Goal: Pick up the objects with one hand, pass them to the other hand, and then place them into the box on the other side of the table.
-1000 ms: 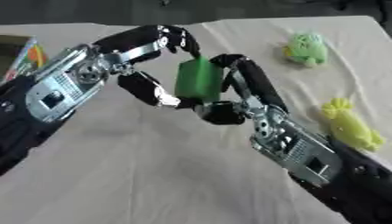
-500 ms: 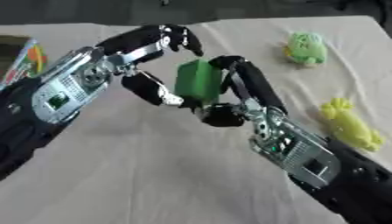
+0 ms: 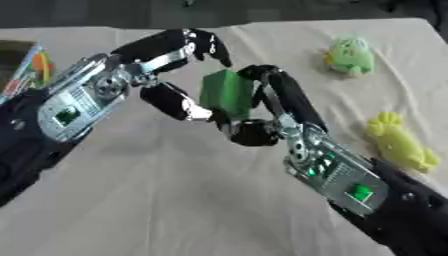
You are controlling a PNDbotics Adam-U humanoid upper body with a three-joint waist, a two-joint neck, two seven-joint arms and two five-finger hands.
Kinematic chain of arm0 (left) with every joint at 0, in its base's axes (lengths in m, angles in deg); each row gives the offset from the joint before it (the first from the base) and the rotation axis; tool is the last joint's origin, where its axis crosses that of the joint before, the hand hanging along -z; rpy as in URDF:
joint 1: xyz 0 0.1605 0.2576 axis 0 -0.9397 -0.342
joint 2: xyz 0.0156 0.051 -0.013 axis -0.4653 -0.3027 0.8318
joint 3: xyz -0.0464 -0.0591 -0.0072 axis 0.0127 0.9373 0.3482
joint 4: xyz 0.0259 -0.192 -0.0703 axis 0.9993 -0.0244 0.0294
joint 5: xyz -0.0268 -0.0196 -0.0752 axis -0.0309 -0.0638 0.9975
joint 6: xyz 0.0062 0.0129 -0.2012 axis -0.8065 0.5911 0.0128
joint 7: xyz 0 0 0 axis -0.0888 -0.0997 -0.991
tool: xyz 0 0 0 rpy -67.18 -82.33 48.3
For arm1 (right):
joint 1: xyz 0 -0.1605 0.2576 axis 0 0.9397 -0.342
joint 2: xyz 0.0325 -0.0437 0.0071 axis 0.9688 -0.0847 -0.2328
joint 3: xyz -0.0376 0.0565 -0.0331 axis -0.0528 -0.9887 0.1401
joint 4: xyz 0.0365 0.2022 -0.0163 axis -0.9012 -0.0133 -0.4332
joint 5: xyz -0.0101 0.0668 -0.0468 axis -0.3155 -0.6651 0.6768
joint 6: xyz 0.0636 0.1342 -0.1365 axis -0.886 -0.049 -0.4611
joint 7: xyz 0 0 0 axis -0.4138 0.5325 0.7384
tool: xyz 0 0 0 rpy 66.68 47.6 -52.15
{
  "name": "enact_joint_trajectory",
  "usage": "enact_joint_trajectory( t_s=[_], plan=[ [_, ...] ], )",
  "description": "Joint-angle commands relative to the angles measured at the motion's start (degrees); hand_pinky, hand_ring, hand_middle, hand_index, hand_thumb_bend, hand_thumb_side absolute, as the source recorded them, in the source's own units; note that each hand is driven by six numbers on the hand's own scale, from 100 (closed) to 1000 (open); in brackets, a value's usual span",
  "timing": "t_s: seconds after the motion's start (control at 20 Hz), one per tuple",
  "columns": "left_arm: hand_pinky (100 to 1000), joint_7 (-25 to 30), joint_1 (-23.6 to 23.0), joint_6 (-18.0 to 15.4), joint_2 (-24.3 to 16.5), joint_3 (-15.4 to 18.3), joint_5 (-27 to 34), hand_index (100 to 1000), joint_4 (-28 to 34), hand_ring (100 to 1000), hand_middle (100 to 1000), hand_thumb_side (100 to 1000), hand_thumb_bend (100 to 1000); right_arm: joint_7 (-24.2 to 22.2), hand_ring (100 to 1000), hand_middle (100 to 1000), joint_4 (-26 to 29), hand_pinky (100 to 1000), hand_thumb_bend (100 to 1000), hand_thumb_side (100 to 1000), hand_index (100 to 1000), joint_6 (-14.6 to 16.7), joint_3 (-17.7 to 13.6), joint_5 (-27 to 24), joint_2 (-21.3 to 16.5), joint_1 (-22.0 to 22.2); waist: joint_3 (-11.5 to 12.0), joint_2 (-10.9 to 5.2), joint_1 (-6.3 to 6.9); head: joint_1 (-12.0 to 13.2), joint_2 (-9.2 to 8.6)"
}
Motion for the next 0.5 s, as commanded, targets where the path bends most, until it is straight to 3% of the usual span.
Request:
enact_joint_trajectory(
  t_s=[0.05, 0.5],
  plan=[
    [766, 1.19, 0.89, -0.21, 0.08, 0.51, -0.53, 767, 0.11, 800, 749, 450, 546, -0.21, 514, 405, 1.09, 740, 104, 100, 502, 0.05, -0.53, 0.47, -0.92, -0.63, -0.10, -0.97, -0.10, 0.22, -0.45],
    [766, 3.17, 0.81, -1.06, 0.58, 0.66, -1.86, 762, -0.68, 799, 746, 397, 526, -0.78, 514, 406, 1.09, 742, 100, 100, 502, 0.06, -0.76, 1.25, -1.15, -0.49, 0.02, -1.06, -0.18, 0.25, -0.51]
  ],
)
